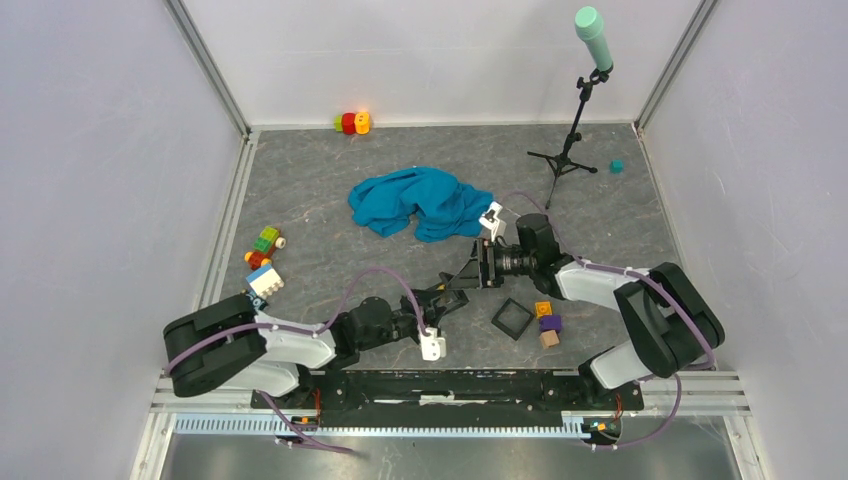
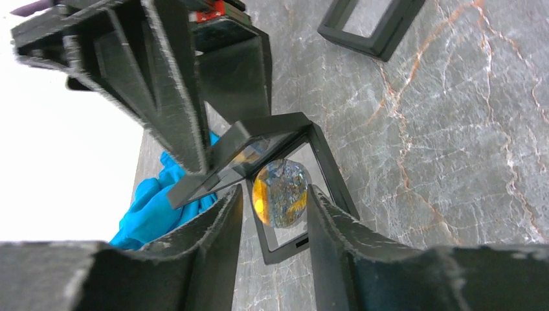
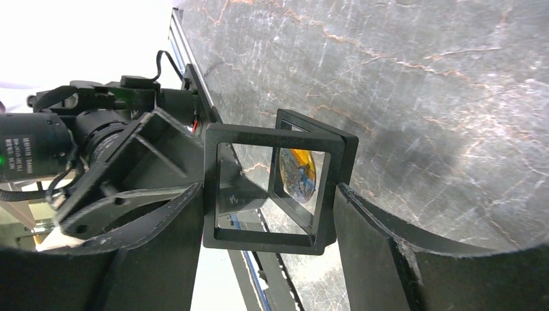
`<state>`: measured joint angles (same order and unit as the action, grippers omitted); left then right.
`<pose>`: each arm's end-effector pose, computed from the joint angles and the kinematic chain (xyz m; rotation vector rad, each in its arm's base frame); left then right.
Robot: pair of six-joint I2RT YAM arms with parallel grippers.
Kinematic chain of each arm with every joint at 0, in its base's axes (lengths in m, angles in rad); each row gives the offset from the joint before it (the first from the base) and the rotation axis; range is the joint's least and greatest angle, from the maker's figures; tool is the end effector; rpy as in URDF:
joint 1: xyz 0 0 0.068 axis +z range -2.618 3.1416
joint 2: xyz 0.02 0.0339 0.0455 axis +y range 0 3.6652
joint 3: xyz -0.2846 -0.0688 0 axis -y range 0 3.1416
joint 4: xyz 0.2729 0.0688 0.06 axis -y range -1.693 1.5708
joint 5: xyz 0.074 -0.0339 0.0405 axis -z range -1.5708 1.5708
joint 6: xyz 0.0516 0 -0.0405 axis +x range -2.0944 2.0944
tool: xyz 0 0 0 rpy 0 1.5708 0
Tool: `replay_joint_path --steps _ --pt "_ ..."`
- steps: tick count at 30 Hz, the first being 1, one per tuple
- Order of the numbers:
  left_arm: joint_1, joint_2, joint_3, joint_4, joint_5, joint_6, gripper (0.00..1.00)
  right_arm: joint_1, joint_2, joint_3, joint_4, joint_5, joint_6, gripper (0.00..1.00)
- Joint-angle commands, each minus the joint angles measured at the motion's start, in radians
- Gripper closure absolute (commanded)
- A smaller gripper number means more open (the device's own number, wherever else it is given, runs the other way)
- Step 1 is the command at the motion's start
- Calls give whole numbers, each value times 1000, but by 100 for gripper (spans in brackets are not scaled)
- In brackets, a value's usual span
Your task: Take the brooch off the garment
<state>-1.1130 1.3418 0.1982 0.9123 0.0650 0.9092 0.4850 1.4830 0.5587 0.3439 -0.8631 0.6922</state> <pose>0.1054 -0.2215 0.1384 1.5548 0.9193 -0.2038 0.2447 0.1733 0.1563 -0.3297 2.3367 1.5638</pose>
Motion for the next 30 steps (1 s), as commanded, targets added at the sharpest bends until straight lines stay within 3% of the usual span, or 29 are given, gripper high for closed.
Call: replay_joint_path --steps 1,9,13,18,26,30 --pt "-6 -97 5 -13 0 -119 50 -39 18 4 56 1 -1 45" --pt "-5 -235 -30 -47 -17 -232 43 -118 76 42 -41 58 -106 45" --pt "-5 -253 -34 -28 -90 -305 38 -190 87 61 -118 120 -185 45" --pt "-3 -238 -31 10 -196 -407 32 -271 65 96 -250 259 -295 41" --pt "-3 -217 -26 28 -203 -432 29 -361 36 143 -376 471 -389 39" --pt "0 -214 8 -10 -385 -576 16 -367 15 169 -425 581 -418 36"
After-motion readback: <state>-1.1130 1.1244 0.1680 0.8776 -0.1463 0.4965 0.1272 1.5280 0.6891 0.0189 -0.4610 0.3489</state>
